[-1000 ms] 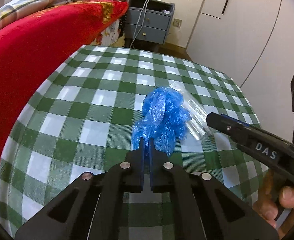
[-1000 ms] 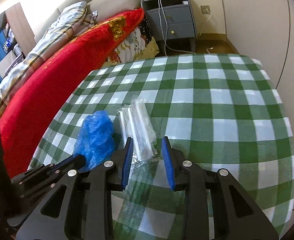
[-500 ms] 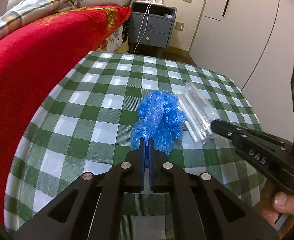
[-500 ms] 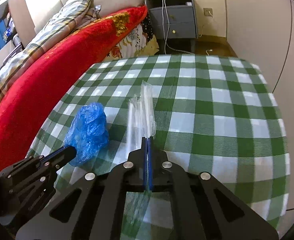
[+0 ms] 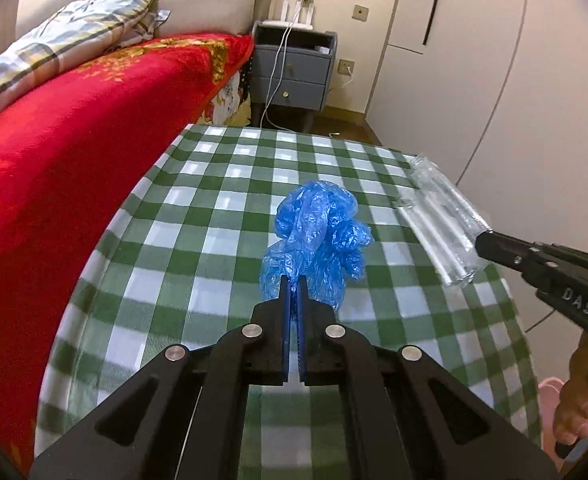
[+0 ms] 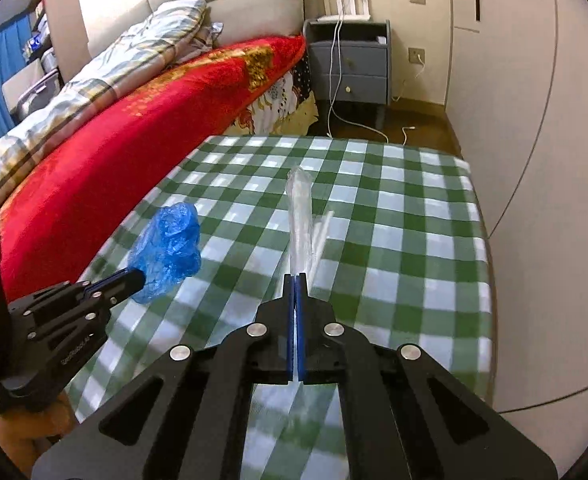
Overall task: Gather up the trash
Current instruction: 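Carry the blue bag and clear packet to the pink bin and open both tools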
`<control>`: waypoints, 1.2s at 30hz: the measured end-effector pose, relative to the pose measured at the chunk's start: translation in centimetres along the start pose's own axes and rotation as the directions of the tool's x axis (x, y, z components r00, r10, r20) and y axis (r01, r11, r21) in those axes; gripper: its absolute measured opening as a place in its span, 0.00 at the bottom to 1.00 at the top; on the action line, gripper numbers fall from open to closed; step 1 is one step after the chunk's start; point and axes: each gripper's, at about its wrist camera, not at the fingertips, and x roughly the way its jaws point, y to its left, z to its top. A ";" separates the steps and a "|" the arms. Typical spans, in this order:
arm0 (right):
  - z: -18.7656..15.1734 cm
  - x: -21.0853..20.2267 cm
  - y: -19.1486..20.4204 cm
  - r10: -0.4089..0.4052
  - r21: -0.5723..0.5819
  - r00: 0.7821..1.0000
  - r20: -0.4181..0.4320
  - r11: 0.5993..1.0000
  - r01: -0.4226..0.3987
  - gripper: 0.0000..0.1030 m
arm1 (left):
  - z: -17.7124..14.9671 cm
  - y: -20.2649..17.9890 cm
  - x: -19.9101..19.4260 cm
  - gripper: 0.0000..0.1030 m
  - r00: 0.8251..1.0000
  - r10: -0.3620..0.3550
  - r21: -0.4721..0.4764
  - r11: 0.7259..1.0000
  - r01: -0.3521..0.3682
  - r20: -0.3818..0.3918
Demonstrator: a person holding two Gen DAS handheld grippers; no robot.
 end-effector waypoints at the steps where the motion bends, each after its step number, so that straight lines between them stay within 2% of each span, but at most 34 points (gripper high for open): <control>1: -0.2 -0.7 0.1 0.001 0.000 1.000 0.004 1.000 -0.001 0.01 | -0.2 -0.2 -0.5 0.02 1.000 -0.001 0.006 1.000 0.001 0.004; 9: -2.5 -6.5 1.1 0.002 0.009 0.999 0.034 1.000 -0.002 0.01 | -2.1 -1.0 -5.4 0.02 0.999 -0.013 0.045 0.999 0.012 0.040; 17: -5.3 -11.1 2.6 0.010 0.032 0.998 0.068 0.999 -0.012 0.01 | -4.5 -0.5 -9.3 0.02 0.998 -0.026 0.039 0.999 0.024 0.056; 25: -8.9 -14.6 3.9 0.026 0.016 0.994 0.102 0.999 -0.027 0.01 | -6.6 -0.5 -11.8 0.02 0.998 -0.039 0.040 0.999 0.037 0.057; 28: -11.0 -15.4 3.5 0.012 0.023 0.997 0.074 1.000 -0.013 0.01 | -7.5 -0.7 -12.8 0.02 0.997 -0.044 0.045 0.998 0.041 0.059; 30: -11.5 -16.4 3.2 0.012 0.053 0.997 0.076 0.998 -0.016 0.01 | -8.0 -0.9 -13.4 0.02 0.997 -0.047 0.050 0.998 0.044 0.062; 36: -12.8 -19.5 3.3 0.003 0.047 0.994 0.113 0.999 -0.009 0.01 | -8.9 -1.9 -14.7 0.02 0.995 -0.058 0.079 0.996 0.052 0.077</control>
